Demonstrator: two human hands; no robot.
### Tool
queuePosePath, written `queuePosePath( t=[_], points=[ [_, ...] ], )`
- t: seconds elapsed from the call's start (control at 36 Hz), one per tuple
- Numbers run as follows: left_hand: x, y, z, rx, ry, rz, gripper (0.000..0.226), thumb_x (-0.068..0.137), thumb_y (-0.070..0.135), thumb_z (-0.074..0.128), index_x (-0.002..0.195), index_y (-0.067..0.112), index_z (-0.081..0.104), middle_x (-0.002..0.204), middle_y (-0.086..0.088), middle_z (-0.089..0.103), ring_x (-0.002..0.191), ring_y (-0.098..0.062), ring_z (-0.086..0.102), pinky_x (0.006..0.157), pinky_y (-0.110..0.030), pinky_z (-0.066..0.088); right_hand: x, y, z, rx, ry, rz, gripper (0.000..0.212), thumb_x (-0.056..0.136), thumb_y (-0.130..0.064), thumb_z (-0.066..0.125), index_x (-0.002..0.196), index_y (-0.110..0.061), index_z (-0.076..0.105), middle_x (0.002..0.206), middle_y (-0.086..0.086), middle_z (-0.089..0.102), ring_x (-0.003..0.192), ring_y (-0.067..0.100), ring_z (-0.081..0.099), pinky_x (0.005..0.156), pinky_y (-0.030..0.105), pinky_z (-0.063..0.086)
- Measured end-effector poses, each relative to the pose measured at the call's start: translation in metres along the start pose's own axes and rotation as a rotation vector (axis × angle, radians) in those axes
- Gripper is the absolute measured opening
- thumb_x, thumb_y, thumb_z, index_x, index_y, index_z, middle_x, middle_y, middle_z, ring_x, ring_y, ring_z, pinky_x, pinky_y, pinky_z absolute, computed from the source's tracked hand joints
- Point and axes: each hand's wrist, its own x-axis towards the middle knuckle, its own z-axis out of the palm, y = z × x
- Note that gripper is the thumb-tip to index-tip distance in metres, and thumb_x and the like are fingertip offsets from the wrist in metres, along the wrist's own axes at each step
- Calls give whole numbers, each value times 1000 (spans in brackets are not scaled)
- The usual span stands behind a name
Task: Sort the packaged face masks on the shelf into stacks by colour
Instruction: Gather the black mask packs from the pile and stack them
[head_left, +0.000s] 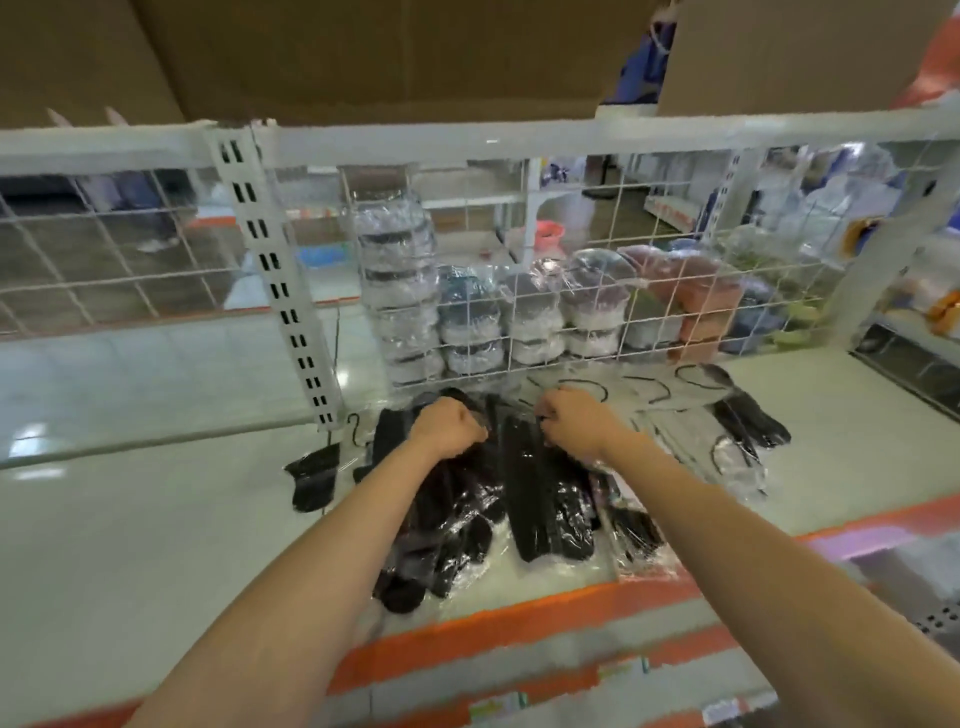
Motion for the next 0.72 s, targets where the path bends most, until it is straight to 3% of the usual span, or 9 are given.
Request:
queuePosePath(
  t=[0.06, 0.11, 0.19, 0.28, 0.33, 0.39, 0.5, 0.64, 0.72],
  points=[
    [-6, 0, 3, -2, 19, -34, 30, 89, 30, 63, 66, 15, 51, 92, -16, 68, 80, -25, 64, 65, -26, 50, 8, -1, 0, -13, -39, -41, 12, 90, -15, 50, 91, -7, 59, 95, 12, 61, 101, 28, 55, 81, 31, 39],
    [-13, 4, 13, 3, 6, -78, 31, 90, 33, 59, 68, 12, 55, 87, -16, 70, 69, -22, 62, 55, -24, 49, 10, -3, 5, -83, -145, -93, 28, 92, -31, 54, 107, -8, 61, 111, 11, 62, 112, 26, 53, 97, 34, 36],
    [-20, 9, 31, -10, -21, -135, 27, 91, 29, 55, 92, 3, 63, 88, -15, 68, 62, -21, 61, 52, -23, 50, 9, -4, 21, -194, -198, -173, 55, 87, -49, 57, 131, -15, 52, 139, 9, 48, 133, 23, 37, 114, 40, 19],
    [-26, 15, 42, 0, 25, -150, 30, 89, 32, 59, 102, 6, 63, 85, -13, 65, 74, -26, 65, 57, -27, 49, 14, -4, 32, -58, -182, -267, 43, 87, -28, 60, 128, -15, 57, 136, 13, 49, 129, 27, 40, 106, 31, 30],
    [-30, 16, 50, 21, 101, -163, 32, 87, 30, 61, 109, 6, 65, 103, -14, 68, 97, -29, 64, 73, -29, 47, 14, -6, 28, 86, -199, -328, 33, 86, -6, 53, 117, -9, 64, 122, 14, 60, 117, 29, 52, 94, 28, 38],
    [-35, 17, 53, -25, 186, -177, 28, 89, 21, 58, 110, 3, 63, 111, -15, 66, 105, -29, 61, 82, -30, 45, 13, -6, 23, 180, -162, -364, 34, 82, 3, 50, 112, -3, 65, 116, 17, 64, 111, 31, 56, 93, 32, 42],
    [-40, 8, 32, -366, 371, -203, 25, 95, 13, 48, 119, 5, 51, 115, -13, 60, 109, -28, 56, 95, -36, 45, 25, 1, 17, 301, -33, -283, 49, 79, 8, 47, 126, -4, 55, 127, 13, 56, 121, 29, 49, 100, 30, 37],
    [-67, -35, -30, -697, 573, -239, 14, 96, 9, 49, 103, 16, 59, 110, -14, 65, 101, -30, 61, 95, -45, 46, 35, -1, 11, 315, 40, -211, 32, 89, 1, 45, 118, -2, 59, 121, 14, 61, 116, 29, 53, 94, 30, 40],
    [-89, -67, -59, -868, 683, -310, 16, 95, 9, 52, 109, 6, 61, 99, -14, 66, 86, -26, 63, 86, -41, 49, 38, -16, 19, 331, 9, -252, 25, 91, -4, 47, 107, -5, 66, 116, 12, 64, 112, 26, 56, 92, 28, 40]
  ],
)
